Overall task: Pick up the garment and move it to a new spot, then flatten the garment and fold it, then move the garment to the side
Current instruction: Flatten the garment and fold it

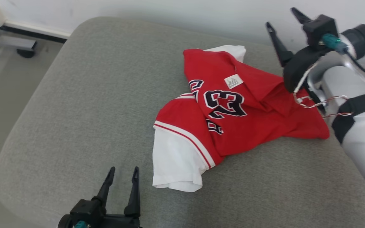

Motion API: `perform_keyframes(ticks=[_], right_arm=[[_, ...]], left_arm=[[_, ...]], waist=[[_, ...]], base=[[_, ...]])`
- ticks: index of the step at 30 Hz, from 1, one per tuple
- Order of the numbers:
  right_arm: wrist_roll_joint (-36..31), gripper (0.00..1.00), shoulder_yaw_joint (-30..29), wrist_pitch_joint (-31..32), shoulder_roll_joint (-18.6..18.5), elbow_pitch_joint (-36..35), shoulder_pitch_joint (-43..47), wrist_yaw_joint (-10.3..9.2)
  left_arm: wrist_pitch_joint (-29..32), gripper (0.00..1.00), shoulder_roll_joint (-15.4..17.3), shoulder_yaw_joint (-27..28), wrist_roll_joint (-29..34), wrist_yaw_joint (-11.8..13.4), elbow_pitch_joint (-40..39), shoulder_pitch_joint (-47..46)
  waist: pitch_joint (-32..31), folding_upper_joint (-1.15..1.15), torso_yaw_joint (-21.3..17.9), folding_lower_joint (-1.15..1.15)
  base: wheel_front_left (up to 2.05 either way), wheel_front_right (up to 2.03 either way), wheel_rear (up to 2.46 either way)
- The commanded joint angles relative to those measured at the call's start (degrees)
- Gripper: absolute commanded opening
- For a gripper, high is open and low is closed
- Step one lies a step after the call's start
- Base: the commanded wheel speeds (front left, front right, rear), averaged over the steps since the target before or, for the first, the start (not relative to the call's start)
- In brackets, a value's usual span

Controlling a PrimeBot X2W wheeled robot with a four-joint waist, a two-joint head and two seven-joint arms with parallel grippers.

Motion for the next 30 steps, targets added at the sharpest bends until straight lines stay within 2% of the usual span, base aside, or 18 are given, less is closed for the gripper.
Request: perform_keyframes(ticks=[1,3,5,12,20,30], right_arm=[[0.57,1.00,-0.82,-0.41,-1.06,-0.31,1.36,-0.17],[0.99,1.00,-2.35,-0.47,-1.94,-2.31,3.02,-0.17],[0.84,1.00,-5.49,-0.43,-4.54,-5.37,6.96,-0.17],[0.39,1.00,-13.01,-0.43,-6.66,-9.74,18.96,-0.17],[-0.63,1.00,-17.83,-0.44,-3.42,-8.46,27.80,-0.17],[-0.29,1.00,-19.93,-0.27,-0.69,-0.44,28.98,-0.17]], left_arm=[[-0.12,1.00,0.00,0.67,0.60,-0.23,-0.33,0.16],[-0.12,1.00,-0.01,1.70,1.16,-0.11,-0.78,0.70],[-0.12,1.00,0.00,3.14,2.13,0.00,-1.55,1.19],[-0.12,1.00,-0.01,5.00,4.48,-0.16,-2.86,2.45],[-0.12,1.00,-0.01,5.45,5.30,-0.54,-3.06,1.99],[-0.12,1.00,-0.01,4.55,5.29,-0.51,-3.07,1.63]], waist=[[-0.96,0.00,-1.91,-0.01],[-1.34,0.00,-2.91,-0.01],[-1.74,0.00,-4.10,-0.01],[-2.34,0.00,-5.80,-0.01],[-1.99,0.00,-5.47,-0.01],[-0.81,0.00,-3.53,-0.01]], base=[[0.00,0.00,0.00],[0.00,0.00,0.00],[0.00,0.00,0.00],[0.00,0.00,0.00],[0.00,0.00,0.00],[0.00,0.00,0.00]])
